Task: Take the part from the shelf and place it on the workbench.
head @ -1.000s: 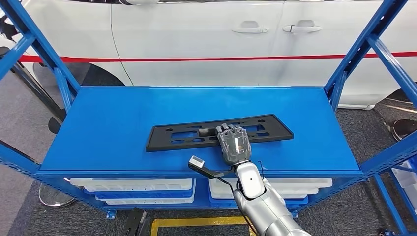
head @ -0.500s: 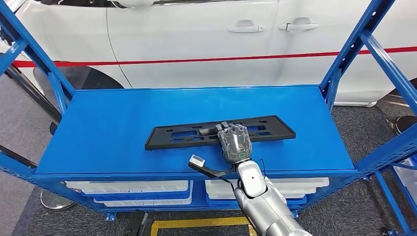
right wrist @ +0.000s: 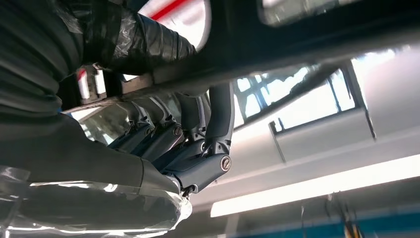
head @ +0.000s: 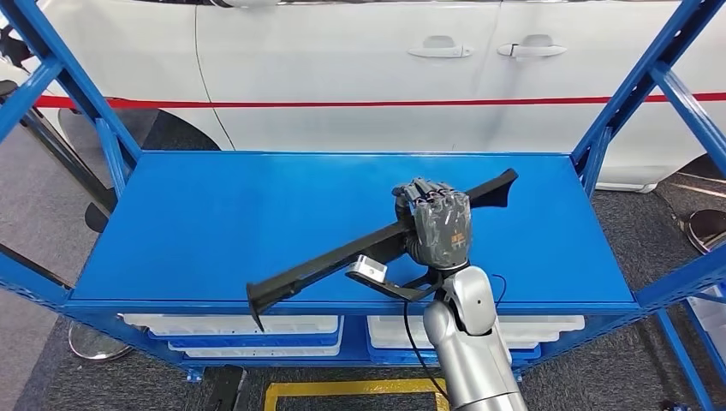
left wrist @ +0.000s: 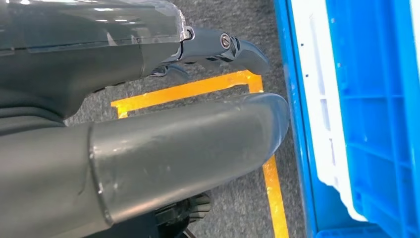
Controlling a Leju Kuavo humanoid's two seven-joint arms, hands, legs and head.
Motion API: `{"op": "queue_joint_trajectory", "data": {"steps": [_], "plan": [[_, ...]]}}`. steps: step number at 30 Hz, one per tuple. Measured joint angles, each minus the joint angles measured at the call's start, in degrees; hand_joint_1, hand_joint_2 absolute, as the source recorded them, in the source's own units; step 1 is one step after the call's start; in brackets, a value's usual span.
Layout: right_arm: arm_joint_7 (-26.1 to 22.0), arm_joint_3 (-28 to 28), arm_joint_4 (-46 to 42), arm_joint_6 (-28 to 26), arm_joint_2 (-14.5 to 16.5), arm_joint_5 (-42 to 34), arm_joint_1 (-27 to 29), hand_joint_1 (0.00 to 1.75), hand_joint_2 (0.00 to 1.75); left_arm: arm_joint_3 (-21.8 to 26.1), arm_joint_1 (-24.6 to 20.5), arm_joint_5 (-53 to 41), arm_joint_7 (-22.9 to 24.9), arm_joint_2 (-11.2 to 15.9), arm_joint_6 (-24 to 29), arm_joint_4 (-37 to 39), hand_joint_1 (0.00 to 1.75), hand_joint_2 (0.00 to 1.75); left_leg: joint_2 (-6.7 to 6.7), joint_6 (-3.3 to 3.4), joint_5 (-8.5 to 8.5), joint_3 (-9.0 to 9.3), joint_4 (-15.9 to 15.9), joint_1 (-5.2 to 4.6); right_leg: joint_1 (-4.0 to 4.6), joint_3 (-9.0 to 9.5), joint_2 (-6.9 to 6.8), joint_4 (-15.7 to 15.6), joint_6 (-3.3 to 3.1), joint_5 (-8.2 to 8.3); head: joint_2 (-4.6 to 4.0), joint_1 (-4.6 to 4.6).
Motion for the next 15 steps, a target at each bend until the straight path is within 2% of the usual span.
{"op": "queue_joint_trajectory", "data": {"steps": [2,5,7,8,10,11,12,13,14,15], "plan": [[-0.68,-0.48,-1.94,0.02,0.57,-1.15,0.36,1.75,1.75,0.06,-0.12,0.11,-0.32,0.00,0.29,-0.01,0.00,0.00,0.02,-0.53,-0.45,-0.11,0.52,-0.24,0.15,2.24,0.00,-4.97,-0.31,1.50,0.00,-0.02],[-1.52,-1.16,-4.19,0.05,1.13,-2.69,1.31,1.75,1.75,0.21,-0.13,0.41,-1.05,0.01,0.68,-0.07,0.00,0.00,0.07,-1.38,-0.71,-0.16,0.54,-0.29,0.18,2.54,0.13,-5.93,-0.94,1.34,0.00,-0.02],[-2.29,-1.44,-5.22,0.06,1.47,-3.37,1.68,1.75,1.75,0.30,-0.11,0.68,-1.50,0.04,0.61,-0.14,0.00,0.00,0.12,-2.03,-2.12,-0.83,2.32,-0.16,-0.06,2.82,0.12,-6.30,-1.60,1.45,0.00,-0.03],[-2.70,-1.53,-5.63,0.07,1.62,-3.69,1.81,1.75,1.75,0.34,-0.11,0.83,-1.67,0.07,0.29,-0.17,0.00,0.00,0.14,-2.32,-3.60,-1.95,4.83,-0.08,-0.17,2.96,0.07,-6.44,-1.86,1.47,0.00,-0.04],[-3.58,-1.72,-6.26,0.09,1.78,-4.29,2.18,1.75,1.75,0.50,0.02,1.21,-2.08,0.17,-1.13,-0.18,0.00,0.00,0.15,-2.77,-6.89,-5.46,12.27,0.04,-0.12,3.04,0.00,-6.46,-2.20,1.37,0.00,-0.04],[-3.99,-1.80,-6.53,0.10,1.78,-4.56,2.46,1.75,1.75,0.60,0.19,1.39,-2.27,0.25,-1.98,-0.18,0.00,0.00,0.15,-2.90,-7.72,-7.00,15.25,0.07,-0.08,3.06,0.00,-6.44,-2.27,1.32,0.00,-0.03],[-4.34,-1.88,-6.81,0.10,1.78,-4.79,2.73,1.75,1.75,0.68,0.39,1.55,-2.43,0.33,-2.70,-0.18,0.00,0.00,0.15,-2.94,-7.46,-7.69,16.38,0.07,-0.06,3.10,0.04,-6.41,-2.31,1.27,0.00,-0.03],[-4.59,-1.94,-7.08,0.10,1.78,-4.97,2.93,1.75,1.75,0.74,0.54,1.69,-2.51,0.42,-3.20,-0.19,0.00,0.00,0.15,-2.86,-6.01,-7.24,15.08,0.06,-0.04,3.17,0.13,-6.37,-2.31,1.21,0.00,-0.04],[-4.76,-1.98,-7.34,0.10,1.78,-5.08,3.05,1.75,1.75,0.80,0.62,1.79,-2.58,0.49,-3.49,-0.19,0.00,0.00,0.15,-2.66,-3.85,-5.83,11.84,0.05,-0.03,3.30,0.22,-6.34,-2.26,1.13,0.00,-0.04],[-4.87,-2.01,-7.60,0.10,1.78,-5.19,3.11,1.75,1.75,0.87,0.64,1.85,-2.64,0.58,-3.67,-0.20,0.00,0.44,0.15,-2.32,-1.82,-4.02,7.71,-0.01,-0.02,3.42,0.29,-6.33,-2.17,1.04,0.00,-0.03]]}}
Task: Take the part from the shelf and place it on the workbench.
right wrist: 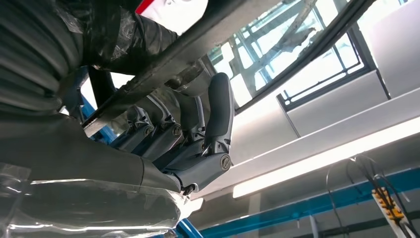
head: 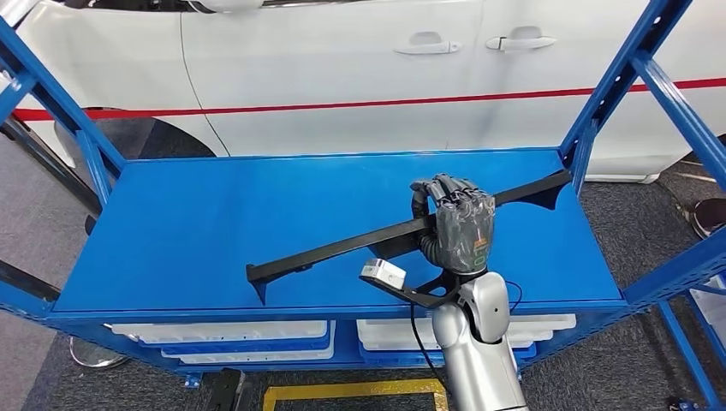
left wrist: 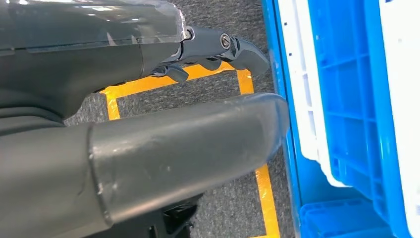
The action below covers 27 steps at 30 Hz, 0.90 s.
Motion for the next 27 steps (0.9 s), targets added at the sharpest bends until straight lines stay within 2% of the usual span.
{"op": "queue_joint_trajectory", "data": {"steps": [1,3,6,8,9,11,12,13,14,15,16,18,19,22,23,24,27], "plan": [[-0.04,-0.02,-0.19,0.00,0.00,-0.10,0.03,1.75,1.75,0.07,-0.03,0.07,-0.06,0.09,-0.10,-0.01,0.00,0.87,-0.01,0.36,1.41,1.64,-3.49,-0.14,0.07,0.07,0.04,0.01,0.13,-0.08,0.00,0.01],[-0.10,-0.02,-0.50,0.01,-0.01,-0.28,0.10,1.75,1.75,0.18,-0.09,0.18,-0.20,0.22,-0.33,-0.02,0.00,1.75,-0.01,0.94,2.12,3.18,-6.95,-0.46,0.18,-0.03,0.04,0.05,0.46,-0.10,0.00,0.01],[-0.55,-0.02,-1.01,0.02,-0.01,-0.79,0.30,1.75,1.75,0.23,0.15,0.29,-0.30,0.30,-1.10,-0.02,0.00,1.75,-0.08,1.52,2.20,3.35,-7.74,-0.52,0.16,-0.18,-0.05,-0.13,1.32,0.03,0.00,0.00],[-1.26,0.14,-1.59,0.02,-0.01,-1.42,0.35,1.75,1.75,0.26,0.42,0.39,-0.27,0.30,-1.97,-0.03,0.00,1.75,-0.05,2.17,2.63,3.81,-8.58,-0.24,0.22,-0.49,-0.14,0.97,1.89,-0.97,0.00,0.03],[-1.53,0.38,-1.85,0.02,-0.02,-1.74,0.35,1.75,1.75,0.27,0.51,0.49,-0.27,0.27,-2.47,-0.04,0.00,1.75,0.00,2.49,2.81,4.04,-8.96,-0.07,0.25,-1.30,-0.18,2.89,2.08,-2.26,0.00,0.04],[-1.77,1.41,-2.09,0.05,-0.04,-2.15,0.40,1.75,1.75,0.30,0.75,0.54,-0.26,0.26,-3.01,-0.04,0.00,1.75,0.09,2.79,2.80,4.12,-9.01,-0.11,0.08,-4.53,-0.19,9.84,2.30,-5.80,0.00,0.04],[-1.72,2.12,-2.10,0.07,-0.05,-2.22,0.45,1.75,1.75,0.31,0.92,0.38,-0.20,0.26,-2.91,-0.04,0.00,1.75,0.12,2.83,2.75,4.11,-8.96,-0.13,0.00,-6.19,-0.21,13.17,2.41,-7.00,0.00,0.04],[-1.66,2.91,-2.10,0.08,-0.06,-2.23,0.49,1.75,1.75,0.32,1.12,0.17,-0.13,0.25,-2.63,-0.04,0.00,1.75,0.12,2.82,2.68,4.11,-8.89,-0.14,-0.08,-7.19,-0.23,15.08,2.50,-7.24,0.00,0.04],[-1.60,3.77,-2.09,0.09,-0.07,-2.24,0.47,1.75,1.75,0.32,1.30,0.00,-0.10,0.20,-2.35,-0.04,0.00,1.75,0.11,2.77,2.60,4.12,-8.78,-0.13,-0.15,-7.08,-0.26,14.74,2.55,-6.30,0.00,0.04],[-1.56,4.60,-2.09,0.09,-0.07,-2.28,0.41,1.75,1.75,0.32,1.44,0.09,-0.17,0.13,-2.33,-0.04,0.00,1.75,0.05,2.65,2.47,4.15,-8.59,-0.09,-0.22,-5.81,-0.29,12.16,2.55,-4.44,0.00,0.04],[-1.61,5.40,-2.09,0.09,-0.07,-2.35,0.31,1.75,1.75,0.32,1.52,0.38,-0.37,0.04,-2.58,-0.04,0.00,1.75,-0.02,2.45,2.26,4.15,-8.31,-0.07,-0.30,-3.92,-0.31,8.24,2.47,-2.45,0.00,0.05],[-1.92,6.80,-2.02,0.10,-0.05,-2.76,0.11,1.75,1.75,0.39,1.52,1.23,-0.75,-0.08,-3.49,-0.04,0.00,1.75,-0.16,1.87,1.83,3.89,-7.62,-0.26,-0.22,-0.90,-0.28,2.10,2.15,-0.39,0.00,0.04],[-2.16,7.37,-1.92,0.12,-0.05,-3.10,0.06,1.75,1.75,0.47,1.53,1.58,-0.76,-0.09,-3.78,-0.04,0.00,1.75,-0.19,1.56,1.70,3.75,-7.39,-0.36,-0.13,-0.35,-0.22,0.84,1.94,-0.30,0.00,0.04],[-2.93,8.88,-1.46,0.15,-0.02,-4.08,0.04,1.75,1.75,0.70,1.61,2.19,-0.12,-0.09,-3.76,-0.04,0.00,1.75,-0.18,0.66,1.47,3.69,-7.20,-0.25,0.00,-0.29,-0.05,0.52,1.00,-0.27,0.00,0.03],[-3.10,9.44,-1.33,0.16,0.01,-4.21,0.00,1.75,1.75,0.76,1.61,2.28,0.05,-0.09,-3.73,-0.04,0.00,1.75,-0.14,0.35,0.78,3.36,-6.35,-0.15,-0.06,-0.21,-0.08,0.35,0.61,-0.17,0.00,0.01],[-3.20,9.95,-1.22,0.17,0.03,-4.26,-0.04,1.75,1.75,0.84,1.59,2.31,0.15,-0.09,-3.73,-0.04,0.00,1.75,-0.10,0.06,-0.37,2.62,-4.65,-0.09,-0.17,-0.13,-0.16,0.18,0.29,-0.07,0.00,0.01],[-3.27,10.84,-0.77,0.19,0.04,-4.33,-0.12,1.75,1.75,1.04,1.70,2.35,0.28,-0.10,-3.73,-0.04,0.00,1.75,-0.03,-0.54,-5.27,-2.23,5.81,0.05,-0.04,-0.10,-0.36,0.13,-0.17,-0.09,0.00,0.01]]}}
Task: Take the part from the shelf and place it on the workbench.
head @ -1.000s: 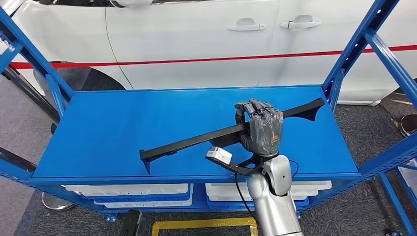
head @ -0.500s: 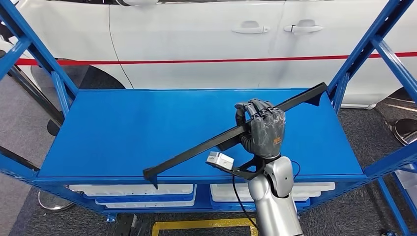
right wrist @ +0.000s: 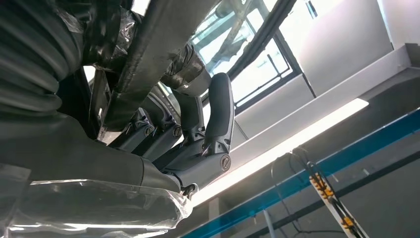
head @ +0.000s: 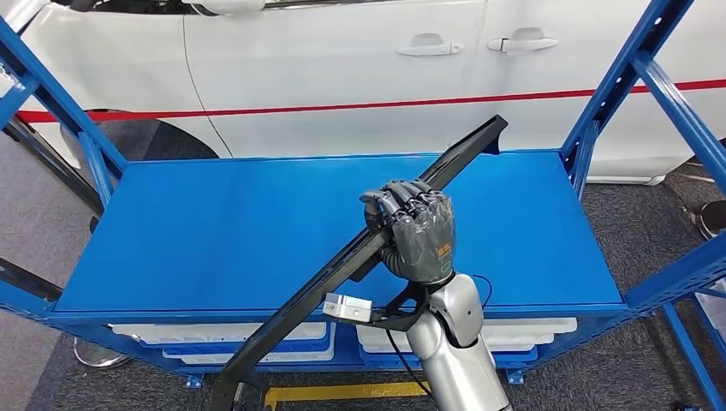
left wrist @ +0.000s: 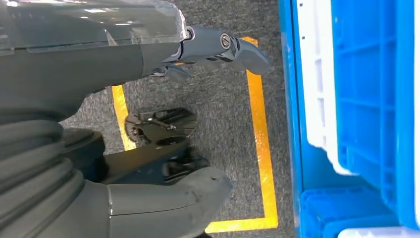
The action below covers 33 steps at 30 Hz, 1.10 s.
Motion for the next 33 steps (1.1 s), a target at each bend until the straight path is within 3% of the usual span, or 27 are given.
{"op": "queue_joint_trajectory", "data": {"steps": [1,2,3,6,7,10,12,15,16,18,23,26,28,29,30,32,33], "plan": [[-0.01,0.12,0.19,0.00,0.00,-0.01,0.01,1.75,1.75,0.03,0.11,0.01,0.03,0.00,0.02,0.00,0.00,1.75,0.00,-0.06,-0.58,-1.20,2.50,0.01,0.08,0.01,-0.02,0.03,-0.04,-0.03,0.00,-0.01],[-0.02,0.22,0.34,-0.01,0.00,-0.02,0.01,1.75,1.75,0.04,0.20,0.01,0.10,0.00,0.10,0.00,0.00,1.75,0.00,-0.01,0.02,-1.37,2.77,0.00,0.14,0.03,0.00,0.06,-0.05,-0.04,0.00,-0.01],[-0.08,0.38,0.47,-0.02,0.00,-0.06,0.00,1.75,1.75,0.05,0.24,0.01,0.30,0.00,0.24,0.00,0.00,1.75,0.00,0.16,1.62,-0.46,0.79,-0.01,0.19,0.08,0.03,0.08,-0.05,-0.05,0.00,-0.01],[-0.43,1.58,0.71,-0.05,0.01,-0.60,-0.01,1.75,1.75,0.11,0.21,-0.13,2.03,0.02,0.68,0.00,0.00,1.75,-0.04,1.22,6.66,4.77,-10.35,-0.28,0.36,0.12,0.16,0.15,0.14,0.00,0.00,0.01],[-0.43,2.27,0.79,-0.05,0.01,-0.79,-0.01,1.75,1.75,0.14,0.25,-0.33,2.91,0.02,0.75,0.00,0.00,1.75,-0.08,1.53,7.18,5.61,-12.29,-0.44,0.40,0.01,0.18,0.19,0.32,0.09,0.00,0.01],[0.60,4.87,1.07,-0.06,-0.12,-1.20,-0.03,1.75,1.75,0.16,0.64,-1.26,5.43,-0.10,0.98,0.00,0.00,1.75,-0.07,2.11,7.64,5.84,-13.44,-0.49,0.42,-0.21,0.20,0.17,1.12,0.30,0.00,0.00],[1.91,6.55,1.09,-0.07,-0.41,-1.64,-0.02,1.75,1.75,0.15,0.85,-1.77,6.37,-0.34,1.11,0.01,0.00,1.75,0.13,2.74,8.37,5.90,-14.31,-0.19,0.46,-0.74,0.22,1.75,1.72,-1.55,0.00,0.02],[3.33,8.08,1.08,-0.08,-0.92,-2.38,0.59,1.75,1.75,0.08,1.03,-2.29,7.09,-0.58,1.07,0.02,0.00,1.75,0.30,3.33,9.07,5.24,-14.57,-0.14,0.37,-3.96,0.21,10.87,2.28,-7.80,0.00,0.03],[3.57,8.34,1.09,-0.08,-1.06,-2.57,0.88,1.75,1.75,0.06,1.11,-2.40,7.26,-0.60,1.06,0.02,0.00,1.75,0.32,3.36,9.19,4.98,-14.49,-0.15,0.34,-4.88,0.20,13.60,2.42,-9.13,0.00,0.03],[3.75,8.57,1.10,-0.08,-1.20,-2.77,1.23,1.75,1.75,0.04,1.22,-2.51,7.40,-0.61,1.05,0.02,0.00,1.75,0.34,3.36,9.34,4.71,-14.39,-0.15,0.30,-5.57,0.20,15.90,2.55,-10.02,0.00,0.04],[3.76,8.59,1.10,-0.08,-1.21,-2.78,1.26,1.75,1.75,0.04,1.23,-2.51,7.41,-0.61,1.05,0.02,0.00,1.75,0.34,3.36,9.35,4.69,-14.38,-0.15,0.29,-5.57,0.20,15.97,2.56,-10.01,0.00,0.03],[3.96,9.00,1.13,-0.08,-1.38,-2.99,1.57,1.75,1.75,0.02,1.36,-2.50,7.56,-0.67,1.05,0.02,0.00,1.75,0.34,3.23,9.55,4.17,-14.08,-0.12,0.07,-4.25,0.17,14.60,2.71,-8.69,0.00,0.02],[4.26,9.89,1.19,-0.08,-1.49,-3.06,1.70,1.75,1.75,-0.01,1.44,-2.56,7.77,-0.82,1.03,0.02,0.00,1.75,0.29,2.73,9.92,3.21,-13.28,-0.13,-0.18,0.57,0.17,7.15,2.67,-5.60,0.00,0.02],[4.44,10.42,1.21,-0.08,-1.50,-3.06,1.67,1.75,1.75,-0.02,1.46,-2.60,7.86,-0.87,1.02,0.01,0.00,1.75,0.22,2.08,10.39,2.70,-12.99,-0.14,-0.13,2.29,0.22,3.76,2.24,-4.31,0.00,0.03],[4.86,11.36,1.36,-0.08,-1.51,-3.40,1.54,1.75,1.75,-0.03,1.48,-2.58,7.98,-0.94,0.97,0.01,0.00,1.75,0.16,1.29,9.25,1.74,-11.56,-0.06,-0.13,3.38,0.20,0.69,1.48,-2.83,0.00,0.01],[6.02,13.91,2.04,-0.06,-1.72,-5.03,1.17,1.75,1.75,-0.03,1.50,-2.31,8.06,-1.01,0.77,0.02,0.00,1.75,0.11,-0.08,3.51,-0.88,-2.90,0.15,0.11,0.79,0.06,0.16,0.04,-0.63,0.00,-0.04],[6.62,15.27,2.50,-0.05,-1.90,-6.02,0.97,1.75,1.75,-0.03,1.51,-2.17,8.06,-1.05,0.66,0.02,0.00,1.75,0.12,-0.27,0.84,-1.50,1.30,0.25,0.16,-0.56,-0.07,0.16,-0.31,0.46,0.00,-0.07]]}}
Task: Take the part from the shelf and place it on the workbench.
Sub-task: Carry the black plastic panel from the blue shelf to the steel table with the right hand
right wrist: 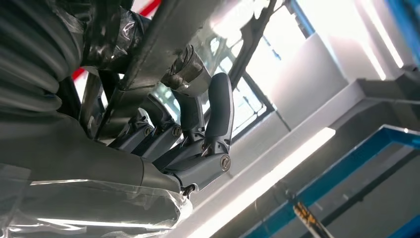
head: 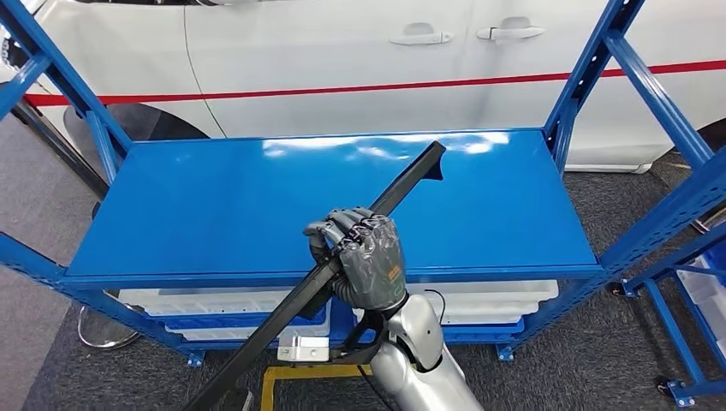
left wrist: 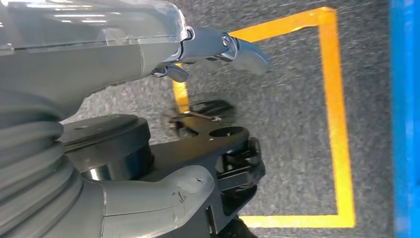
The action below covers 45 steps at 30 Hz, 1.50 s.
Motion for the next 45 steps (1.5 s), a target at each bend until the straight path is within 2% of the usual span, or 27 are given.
{"op": "queue_joint_trajectory", "data": {"steps": [1,2,3,5,7,9,10,12,14,15,16,18,20,21,24,26,28,29,30,32,34,36,37,39,41,44,45], "plan": [[0.42,1.10,0.40,0.00,-0.22,-0.73,-0.13,1.75,1.75,0.00,0.01,0.08,-0.02,-0.04,-0.08,0.00,0.00,1.75,0.00,0.01,-0.57,0.56,2.21,0.00,0.13,-1.14,-0.04,0.10,0.00,0.79,0.00,-0.01],[0.70,1.76,0.66,0.00,-0.40,-1.05,-0.25,1.75,1.75,0.00,0.02,0.07,-0.03,-0.08,-0.10,0.00,0.00,1.75,0.00,0.23,0.95,2.77,0.12,-0.04,0.19,-1.81,-0.04,0.20,0.06,1.27,0.00,-0.01],[0.98,2.41,0.87,0.00,-0.57,-1.29,-0.42,1.75,1.75,0.00,-0.02,0.05,-0.04,-0.10,-0.11,-0.01,0.00,1.75,-0.02,0.61,2.13,5.89,-3.70,-0.15,0.22,-2.35,-0.04,0.29,0.16,1.75,0.00,-0.02],[1.35,3.26,1.08,-0.01,-0.78,-1.42,-0.81,1.75,1.75,0.00,-0.22,0.04,-0.09,-0.13,-0.11,-0.02,0.00,1.75,-0.05,1.37,2.31,11.77,-12.02,-0.50,0.33,-2.97,-0.06,0.32,0.61,2.65,0.00,-0.01],[1.43,3.77,1.21,-0.02,-0.94,-1.44,-1.20,1.75,1.75,0.00,-0.34,0.04,-0.16,-0.21,-0.11,-0.02,0.00,1.75,-0.10,1.89,1.72,13.68,-15.74,-0.89,0.20,-3.05,-0.15,-0.05,1.33,3.66,0.00,-0.01],[1.46,4.07,1.35,-0.02,-1.18,-1.46,-1.47,1.75,1.75,0.00,-0.28,0.04,-0.18,-0.34,-0.11,-0.01,0.00,1.75,0.05,2.45,2.89,13.16,-16.42,-0.88,0.09,-3.12,-0.14,-0.42,2.09,4.22,0.00,0.01],[1.49,4.14,1.39,-0.02,-1.32,-1.49,-1.56,1.75,1.75,0.00,-0.28,0.04,-0.18,-0.42,-0.10,-0.01,0.00,1.75,0.21,2.85,3.66,12.80,-16.75,-0.74,0.12,-3.45,-0.08,0.19,2.36,3.16,0.00,0.02],[1.56,4.25,1.50,-0.02,-1.69,-1.49,-1.68,1.75,1.75,0.00,-0.30,0.03,-0.19,-0.59,-0.10,0.00,0.00,1.75,0.52,3.59,5.23,11.57,-17.12,-0.51,0.06,-4.88,0.02,4.66,2.76,-2.02,0.00,0.03],[1.66,4.33,1.60,-0.02,-2.05,-1.28,-1.70,1.75,1.75,0.00,-0.30,-0.02,-0.19,-0.65,-0.11,0.00,0.00,1.75,0.59,3.85,6.51,9.74,-16.89,-0.58,-0.07,-6.40,0.04,11.69,3.13,-6.83,0.00,0.02],[1.69,4.34,1.66,-0.02,-2.24,-1.06,-1.70,1.75,1.75,0.00,-0.29,-0.12,-0.15,-0.66,-0.13,0.00,0.00,1.75,0.64,3.78,7.07,8.78,-16.67,-0.59,-0.16,-6.52,0.04,14.22,3.30,-7.28,0.00,0.03],[1.72,4.34,1.71,-0.02,-2.42,-0.78,-1.69,1.75,1.75,-0.01,-0.29,-0.23,-0.06,-0.69,-0.16,0.00,0.00,1.75,0.69,3.67,7.58,7.80,-16.36,-0.58,-0.25,-5.85,0.03,15.14,3.44,-6.47,0.00,0.03],[1.66,4.34,1.75,-0.02,-2.66,-0.18,-1.70,1.75,1.75,-0.04,-0.33,-0.56,0.17,-0.81,-0.22,0.00,0.00,1.75,0.73,3.31,8.37,5.93,-15.48,-0.52,-0.47,-1.70,0.01,11.40,3.51,-3.55,0.00,0.03],[1.34,4.34,1.74,-0.03,-2.69,0.36,-1.69,1.75,1.75,-0.16,-0.42,-0.90,0.32,-0.95,-0.28,0.00,0.00,1.75,0.71,2.76,8.93,4.48,-14.43,-0.64,-0.42,3.60,0.08,4.09,3.22,-3.56,0.00,0.00],[1.09,4.34,1.73,-0.03,-2.70,0.63,-1.64,1.75,1.75,-0.26,-0.49,-1.07,0.35,-1.01,-0.32,0.00,0.00,1.75,0.70,2.44,9.24,4.05,-14.07,-0.71,-0.32,5.14,0.14,1.49,2.95,-4.21,0.00,0.01],[0.41,4.33,1.72,-0.04,-2.74,1.34,-1.41,1.75,1.75,-0.58,-0.68,-1.41,0.45,-1.13,-0.45,0.00,0.00,1.75,0.65,1.31,10.17,3.52,-13.91,-0.57,-0.07,5.14,0.14,-0.26,1.61,-4.07,0.00,0.02],[0.11,4.32,1.73,-0.03,-2.75,1.96,-1.29,1.75,1.75,-0.76,-0.70,-1.53,0.49,-1.14,-0.55,0.00,0.00,1.75,0.53,0.62,7.45,2.61,-12.02,-0.33,-0.20,4.12,-0.06,-0.50,0.58,-2.74,0.00,-0.02],[-0.09,4.32,1.73,-0.02,-2.75,2.73,-1.14,1.75,1.75,-0.90,-0.80,-1.55,0.48,-1.14,-0.63,0.00,0.00,1.75,0.49,0.09,1.64,1.02,-6.37,-0.17,-0.23,2.56,-0.15,-0.58,0.03,-1.35,0.00,-0.08],[-0.15,4.31,1.73,-0.02,-2.75,3.02,-1.04,1.75,1.75,-0.92,-0.88,-1.54,0.47,-1.14,-0.66,0.00,0.00,1.75,0.50,-0.09,-0.60,0.37,-2.85,-0.13,-0.18,1.65,-0.17,-0.54,-0.04,-0.68,0.00,-0.08],[-0.17,4.31,1.73,-0.02,-2.75,3.30,-0.90,1.75,1.75,-0.93,-0.98,-1.52,0.46,-1.14,-0.69,0.00,0.00,1.75,0.50,-0.21,-1.57,0.20,0.05,-0.12,-0.12,0.68,-0.18,-0.48,-0.03,0.03,0.00,-0.08],[-0.17,4.26,1.73,-0.02,-2.75,3.76,-0.72,1.75,1.75,-0.94,-1.11,-1.46,0.46,-1.13,-0.75,0.00,0.00,1.75,0.50,-0.21,0.52,2.21,1.16,-0.12,-0.07,-1.33,-0.20,-0.26,0.11,1.43,0.00,-0.08],[-0.16,4.18,1.73,-0.03,-2.75,4.05,-0.67,1.75,1.75,-0.94,-1.29,-1.38,0.46,-1.12,-0.76,0.00,0.00,1.75,0.47,0.12,3.27,7.43,-4.58,-0.13,-0.07,-2.99,-0.17,0.05,0.40,2.62,0.00,-0.08],[-0.14,4.08,1.72,-0.04,-2.75,4.16,-0.69,1.75,1.75,-0.94,-1.59,-1.27,0.43,-1.11,-0.76,-0.01,0.00,1.75,0.42,0.66,2.38,12.63,-12.25,-0.38,0.02,-3.86,-0.18,0.22,0.91,3.66,0.00,-0.08],[-0.14,4.04,1.71,-0.04,-2.75,4.19,-0.71,1.75,1.75,-0.94,-1.75,-1.22,0.40,-1.12,-0.77,-0.02,0.00,1.75,0.38,0.99,1.46,13.93,-14.69,-0.57,0.01,-4.00,-0.24,0.11,1.24,4.22,0.00,-0.07],[-0.07,3.98,1.71,-0.04,-2.75,4.22,-0.70,1.75,1.75,-0.94,-1.88,-1.13,0.37,-1.14,-0.79,-0.02,0.00,1.75,0.38,1.86,1.70,14.09,-16.36,-0.71,-0.03,-4.04,-0.37,-0.48,2.04,5.37,0.00,-0.06],[0.03,3.91,1.72,-0.04,-2.79,4.23,-0.65,1.75,1.75,-0.93,-1.92,-1.08,0.40,-1.22,-0.77,-0.01,0.00,1.75,0.64,2.82,3.26,13.30,-16.87,-0.53,-0.12,-4.62,-0.27,0.31,2.65,3.57,0.00,-0.04],[0.07,3.86,1.73,-0.04,-2.86,4.23,-0.60,1.75,1.75,-0.93,-2.01,-1.03,0.42,-1.29,-0.75,0.00,0.00,1.75,0.93,3.72,5.47,10.93,-16.82,-0.56,-0.21,-6.75,-0.14,8.67,3.17,-4.98,0.00,-0.02],[0.08,3.86,1.73,-0.04,-2.91,4.24,-0.57,1.75,1.75,-0.94,-2.00,-1.04,0.41,-1.29,-0.76,0.00,0.00,1.75,0.95,3.74,6.12,9.91,-16.60,-0.61,-0.22,-7.19,-0.14,12.06,3.31,-6.28,0.00,-0.03]]}}
